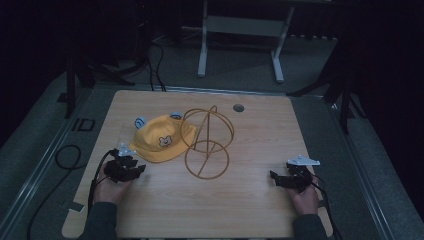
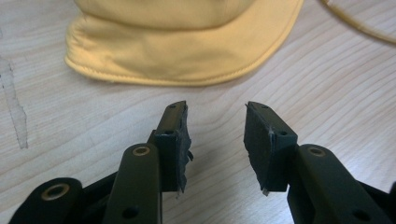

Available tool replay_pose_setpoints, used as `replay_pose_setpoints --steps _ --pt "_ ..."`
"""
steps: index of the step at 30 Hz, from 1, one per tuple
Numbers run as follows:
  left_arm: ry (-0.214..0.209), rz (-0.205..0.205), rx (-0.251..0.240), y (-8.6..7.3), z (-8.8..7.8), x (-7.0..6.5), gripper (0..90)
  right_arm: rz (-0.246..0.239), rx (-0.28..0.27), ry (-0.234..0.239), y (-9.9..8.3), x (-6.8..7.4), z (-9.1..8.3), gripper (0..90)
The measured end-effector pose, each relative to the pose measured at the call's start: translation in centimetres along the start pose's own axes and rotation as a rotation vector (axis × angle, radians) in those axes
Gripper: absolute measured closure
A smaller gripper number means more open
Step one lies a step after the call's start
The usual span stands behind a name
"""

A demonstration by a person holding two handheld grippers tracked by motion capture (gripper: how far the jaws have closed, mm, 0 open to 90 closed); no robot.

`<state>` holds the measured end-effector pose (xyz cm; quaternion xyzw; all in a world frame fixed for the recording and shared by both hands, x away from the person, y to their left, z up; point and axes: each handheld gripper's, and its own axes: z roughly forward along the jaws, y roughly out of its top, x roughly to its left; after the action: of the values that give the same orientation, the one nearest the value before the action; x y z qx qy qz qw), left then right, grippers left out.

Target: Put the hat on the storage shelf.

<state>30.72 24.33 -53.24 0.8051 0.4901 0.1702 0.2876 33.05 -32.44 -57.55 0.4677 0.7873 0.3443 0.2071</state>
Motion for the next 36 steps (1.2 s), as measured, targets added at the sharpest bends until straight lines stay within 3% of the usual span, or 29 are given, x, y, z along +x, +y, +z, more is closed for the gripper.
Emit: replay_pose_setpoints --steps 4,5,10,12,16,17,24,36 --pt "-0.005 -0.001 -0.012 0.1 -0.3 0.1 59.3 0.000 0.000 0.000 0.0 0.0 0.0 19.3" --pt "-0.030 -0.005 -0.013 0.3 -0.7 0.3 60.2 0.000 0.000 0.000 0.0 0.0 0.0 19.3" --pt "-0.043 0.008 -0.011 0.4 -1.0 0.4 64.0 0.000 0.000 0.000 0.0 0.0 0.0 19.2" --pt "-0.055 0.035 -0.019 0.6 -1.4 0.4 64.8 0.000 0.000 0.000 0.0 0.0 0.0 19.2" --pt "-0.066 0.037 -0.009 0.7 -1.5 0.5 65.6 0.000 0.000 0.000 0.0 0.0 0.0 19.2" --pt "-0.088 0.030 -0.006 0.9 -1.8 0.7 66.3 0.000 0.000 0.000 0.0 0.0 0.0 19.3" --pt "-0.123 0.058 -0.004 1.5 -2.4 1.1 65.2 0.000 0.000 0.000 0.0 0.0 0.0 19.2" --pt "-0.141 0.077 0.027 2.4 -2.3 1.3 65.2 0.000 0.000 0.000 0.0 0.0 0.0 19.3"
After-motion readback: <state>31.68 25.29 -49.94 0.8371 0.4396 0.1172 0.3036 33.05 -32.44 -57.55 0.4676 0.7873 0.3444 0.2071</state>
